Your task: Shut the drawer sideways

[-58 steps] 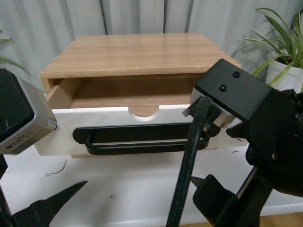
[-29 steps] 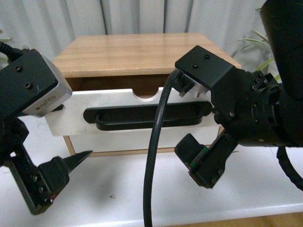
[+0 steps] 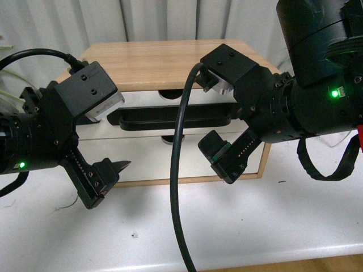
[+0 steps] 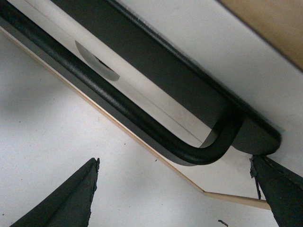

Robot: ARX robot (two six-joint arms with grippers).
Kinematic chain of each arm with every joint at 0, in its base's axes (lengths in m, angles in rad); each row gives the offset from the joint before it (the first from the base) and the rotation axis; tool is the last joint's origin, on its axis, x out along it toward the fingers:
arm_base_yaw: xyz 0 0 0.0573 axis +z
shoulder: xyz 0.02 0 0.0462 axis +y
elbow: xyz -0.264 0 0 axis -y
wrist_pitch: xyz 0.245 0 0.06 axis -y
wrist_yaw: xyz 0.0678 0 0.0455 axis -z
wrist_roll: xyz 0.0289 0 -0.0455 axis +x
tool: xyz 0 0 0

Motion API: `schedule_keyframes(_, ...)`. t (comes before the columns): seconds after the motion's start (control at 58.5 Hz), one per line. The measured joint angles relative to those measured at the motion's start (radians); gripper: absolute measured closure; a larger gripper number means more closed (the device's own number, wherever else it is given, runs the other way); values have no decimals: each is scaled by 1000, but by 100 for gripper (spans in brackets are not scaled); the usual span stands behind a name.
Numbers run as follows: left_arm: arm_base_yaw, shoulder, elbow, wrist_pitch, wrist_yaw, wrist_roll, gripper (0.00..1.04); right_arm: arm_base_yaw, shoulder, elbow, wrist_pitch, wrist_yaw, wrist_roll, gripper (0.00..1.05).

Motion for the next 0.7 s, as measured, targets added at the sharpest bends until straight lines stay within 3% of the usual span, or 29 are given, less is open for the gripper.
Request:
schedule_keyframes(0.41, -11, 48, 33, -15, 0, -1, 7, -8, 27, 4, 13, -24, 6, 6)
schedule_keyframes(0.701, -11, -269, -218, 120, -30, -55, 7, -74, -300, -267, 181, 3, 26, 6)
